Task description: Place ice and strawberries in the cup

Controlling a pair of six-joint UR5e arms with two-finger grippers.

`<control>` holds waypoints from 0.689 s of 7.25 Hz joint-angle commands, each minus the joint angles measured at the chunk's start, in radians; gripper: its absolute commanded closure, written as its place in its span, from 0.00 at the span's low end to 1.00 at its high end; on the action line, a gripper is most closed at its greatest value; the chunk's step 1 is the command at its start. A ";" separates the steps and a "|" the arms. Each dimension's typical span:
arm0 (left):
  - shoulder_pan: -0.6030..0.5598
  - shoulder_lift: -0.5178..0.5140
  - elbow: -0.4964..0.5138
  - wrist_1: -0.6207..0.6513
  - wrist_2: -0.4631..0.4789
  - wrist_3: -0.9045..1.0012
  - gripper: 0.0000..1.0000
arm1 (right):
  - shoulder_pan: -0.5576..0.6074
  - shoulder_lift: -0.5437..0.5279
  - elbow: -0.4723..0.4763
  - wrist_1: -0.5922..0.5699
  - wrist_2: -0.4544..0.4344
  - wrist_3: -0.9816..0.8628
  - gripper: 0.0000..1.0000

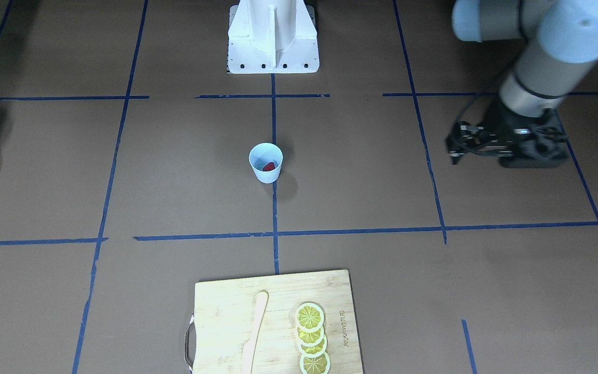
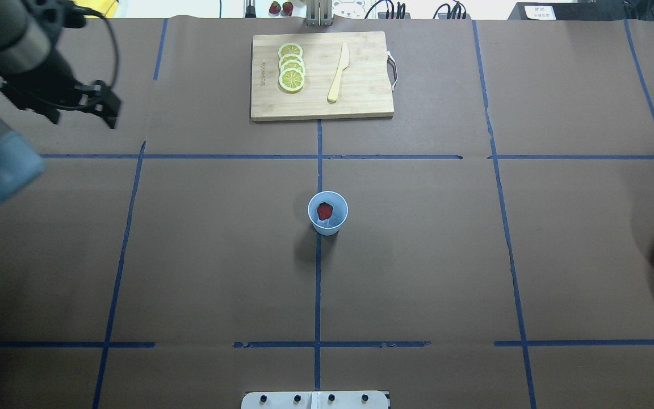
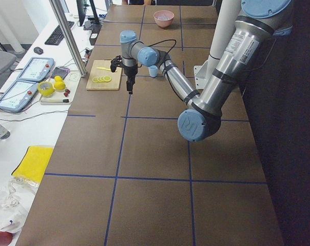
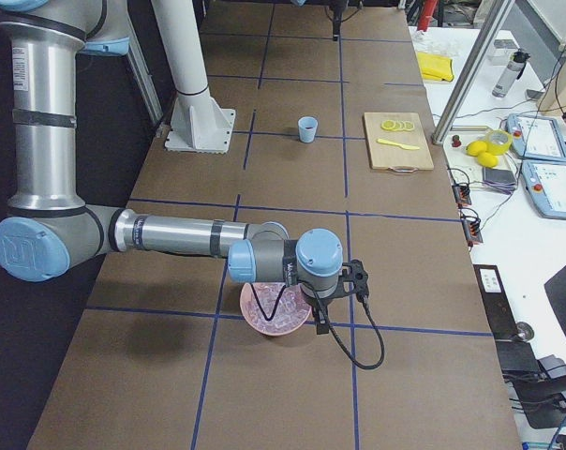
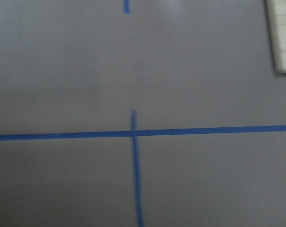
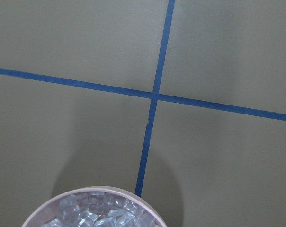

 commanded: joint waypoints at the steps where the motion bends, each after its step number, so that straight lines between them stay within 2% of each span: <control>1: -0.180 0.129 0.044 -0.002 -0.086 0.320 0.00 | 0.001 -0.001 0.008 0.000 -0.014 0.005 0.01; 3: -0.288 0.196 0.148 -0.008 -0.219 0.535 0.00 | 0.000 0.005 0.005 0.000 -0.023 0.019 0.01; 5: -0.409 0.299 0.185 -0.016 -0.218 0.706 0.00 | 0.000 0.008 0.000 0.000 -0.018 0.030 0.01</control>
